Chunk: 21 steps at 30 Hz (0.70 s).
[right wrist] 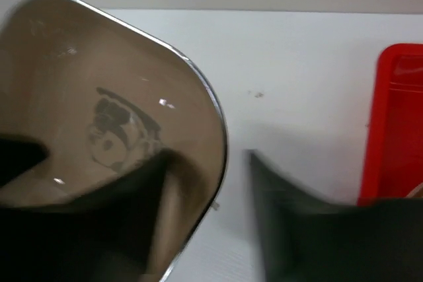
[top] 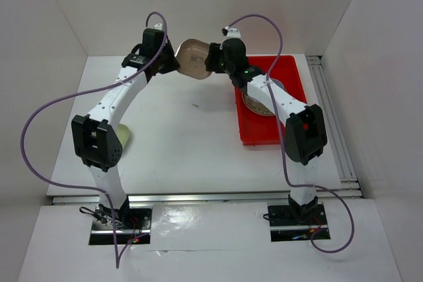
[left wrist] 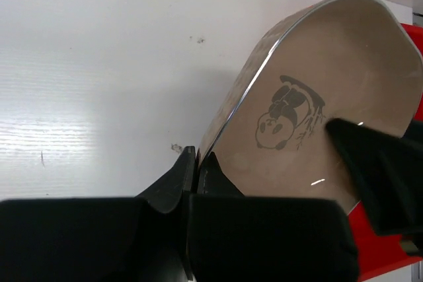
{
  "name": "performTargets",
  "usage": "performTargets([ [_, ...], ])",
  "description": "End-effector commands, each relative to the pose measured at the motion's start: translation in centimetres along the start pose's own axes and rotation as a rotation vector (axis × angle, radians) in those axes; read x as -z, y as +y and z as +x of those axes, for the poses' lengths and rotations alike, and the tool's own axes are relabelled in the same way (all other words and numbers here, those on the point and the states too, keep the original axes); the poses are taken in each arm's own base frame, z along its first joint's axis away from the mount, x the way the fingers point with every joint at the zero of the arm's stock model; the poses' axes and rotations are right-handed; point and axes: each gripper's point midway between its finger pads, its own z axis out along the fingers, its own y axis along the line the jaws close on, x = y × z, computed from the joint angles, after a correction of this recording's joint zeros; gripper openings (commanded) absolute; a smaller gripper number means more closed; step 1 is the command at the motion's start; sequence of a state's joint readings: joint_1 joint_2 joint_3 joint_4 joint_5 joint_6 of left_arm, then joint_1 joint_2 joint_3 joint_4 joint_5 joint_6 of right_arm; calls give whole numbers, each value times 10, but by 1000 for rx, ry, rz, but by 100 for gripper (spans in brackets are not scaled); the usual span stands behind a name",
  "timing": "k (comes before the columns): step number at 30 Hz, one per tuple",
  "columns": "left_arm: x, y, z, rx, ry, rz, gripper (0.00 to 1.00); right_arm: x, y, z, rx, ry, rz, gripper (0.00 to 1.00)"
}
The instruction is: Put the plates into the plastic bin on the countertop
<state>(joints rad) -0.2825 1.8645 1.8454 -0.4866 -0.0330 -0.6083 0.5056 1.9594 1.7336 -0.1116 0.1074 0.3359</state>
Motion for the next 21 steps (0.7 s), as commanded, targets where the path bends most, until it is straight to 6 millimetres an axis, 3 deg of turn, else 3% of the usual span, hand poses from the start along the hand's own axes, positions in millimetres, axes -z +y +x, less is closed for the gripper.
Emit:
performTargets([
  [1, 31, -35, -36, 33, -113, 122, 0, -7, -1, 17, -24, 22, 7, 31],
  [3, 33, -36, -33, 30, -114, 117, 2, -8, -1, 19, -33, 20, 7, 1],
  [4, 30, -37, -26, 16, -100, 117, 19, -7, -3, 21, -32, 26, 19, 0],
  [5, 30, -36, -27, 17, -106, 107, 28, -3, -3, 13, -33, 10, 24, 0],
  [7, 32, -25, -21, 5, -91, 60, 67, 7, -6, -1, -35, -18, 52, 0],
  [8, 34, -17, -15, -6, -74, 25, 98, 12, -16, -3, -21, -10, 84, 0],
  [9, 39, -6, -6, -8, -44, -20, 100, 17, -28, -4, -12, -7, 126, 0],
  [10, 40, 5, 4, -22, -32, -54, 100, 30, -46, -20, 0, -28, 160, 0],
  [11, 60, 9, -1, -22, -60, -75, 100, 37, -62, -8, 11, 6, 190, 0],
  [12, 69, 18, -1, -22, -73, -114, 100, 44, -76, -7, 17, 9, 212, 0],
  [13, 79, 29, 0, -23, -89, -159, 100, 54, -104, -12, 8, 3, 260, 0],
  [14, 84, 52, 5, -20, -77, -214, 100, 71, -115, -23, -5, -16, 272, 0],
  [15, 101, 61, 1, -7, -101, -234, 100, 78, -132, -8, -3, 18, 291, 0],
  [16, 107, 75, 2, 4, -100, -266, 100, 85, -143, -9, -16, 21, 291, 0],
  [17, 110, 102, 10, 26, -71, -326, 100, 100, -166, -21, -12, -7, 333, 0],
  [19, 123, 124, 15, 51, -57, -376, 100, 106, -185, -7, -14, 36, 348, 0],
  [20, 131, 144, 14, 83, -68, -442, 100, 114, -204, -16, -23, 20, 372, 0],
  [21, 135, 161, 28, 111, -33, -495, 100, 117, -215, -9, -35, 42, 388, 0],
])
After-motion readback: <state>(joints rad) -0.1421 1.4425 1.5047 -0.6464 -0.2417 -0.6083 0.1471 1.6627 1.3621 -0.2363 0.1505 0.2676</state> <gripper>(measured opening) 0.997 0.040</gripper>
